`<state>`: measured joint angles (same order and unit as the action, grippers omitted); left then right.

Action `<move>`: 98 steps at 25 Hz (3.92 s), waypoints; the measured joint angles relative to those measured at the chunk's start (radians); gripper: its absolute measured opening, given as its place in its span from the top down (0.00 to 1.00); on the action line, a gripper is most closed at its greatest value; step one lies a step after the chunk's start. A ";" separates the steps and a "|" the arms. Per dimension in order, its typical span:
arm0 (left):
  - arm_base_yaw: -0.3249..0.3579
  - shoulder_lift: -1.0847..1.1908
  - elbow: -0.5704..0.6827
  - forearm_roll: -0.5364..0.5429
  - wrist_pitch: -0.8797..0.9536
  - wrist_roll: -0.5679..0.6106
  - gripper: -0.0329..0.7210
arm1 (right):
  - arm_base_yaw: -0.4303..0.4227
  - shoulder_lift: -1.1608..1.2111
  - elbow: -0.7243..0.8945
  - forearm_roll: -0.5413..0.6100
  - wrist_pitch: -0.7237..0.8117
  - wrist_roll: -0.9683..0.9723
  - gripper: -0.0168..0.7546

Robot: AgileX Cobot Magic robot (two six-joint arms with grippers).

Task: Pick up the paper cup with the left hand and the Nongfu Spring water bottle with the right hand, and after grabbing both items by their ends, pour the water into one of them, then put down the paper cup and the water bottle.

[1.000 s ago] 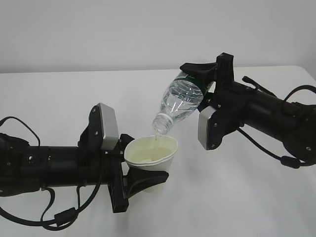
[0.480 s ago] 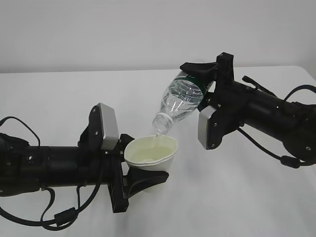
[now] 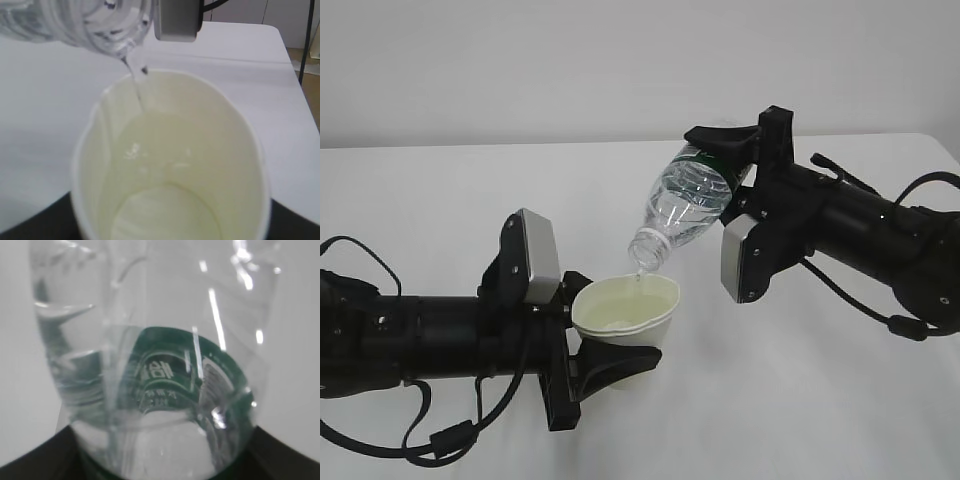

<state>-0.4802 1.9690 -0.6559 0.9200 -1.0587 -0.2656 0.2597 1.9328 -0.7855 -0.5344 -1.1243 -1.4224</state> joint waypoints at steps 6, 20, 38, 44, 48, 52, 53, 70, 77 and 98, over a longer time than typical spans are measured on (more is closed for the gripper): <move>0.000 0.000 0.000 0.000 0.000 0.000 0.40 | 0.000 0.000 0.000 0.000 0.000 0.000 0.40; 0.000 0.000 0.000 -0.003 -0.012 0.000 0.40 | 0.000 0.000 -0.002 0.000 -0.001 0.000 0.40; 0.000 0.000 0.000 -0.006 -0.017 0.000 0.40 | 0.000 0.000 -0.002 -0.008 -0.001 0.061 0.40; 0.000 0.000 0.000 -0.008 -0.019 0.000 0.40 | 0.000 0.000 -0.002 -0.008 -0.001 0.101 0.40; 0.000 0.000 0.000 -0.008 -0.019 0.000 0.40 | 0.000 0.000 0.005 -0.008 -0.001 0.123 0.40; 0.000 0.000 0.000 -0.008 -0.019 0.000 0.40 | 0.000 0.000 0.017 -0.004 -0.001 0.163 0.40; 0.000 0.000 0.000 -0.008 -0.019 0.000 0.40 | 0.000 0.000 0.017 -0.002 -0.001 0.175 0.40; 0.000 0.000 0.000 -0.010 -0.019 0.000 0.40 | 0.000 0.000 0.029 0.062 -0.001 0.377 0.40; 0.000 0.000 0.000 -0.010 -0.019 0.000 0.40 | 0.000 0.000 0.036 0.084 -0.001 0.465 0.40; 0.000 0.000 0.000 -0.010 -0.019 0.000 0.40 | 0.000 0.000 0.040 0.157 -0.001 0.746 0.40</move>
<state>-0.4802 1.9690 -0.6559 0.9099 -1.0775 -0.2656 0.2597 1.9328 -0.7454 -0.3776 -1.1250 -0.6759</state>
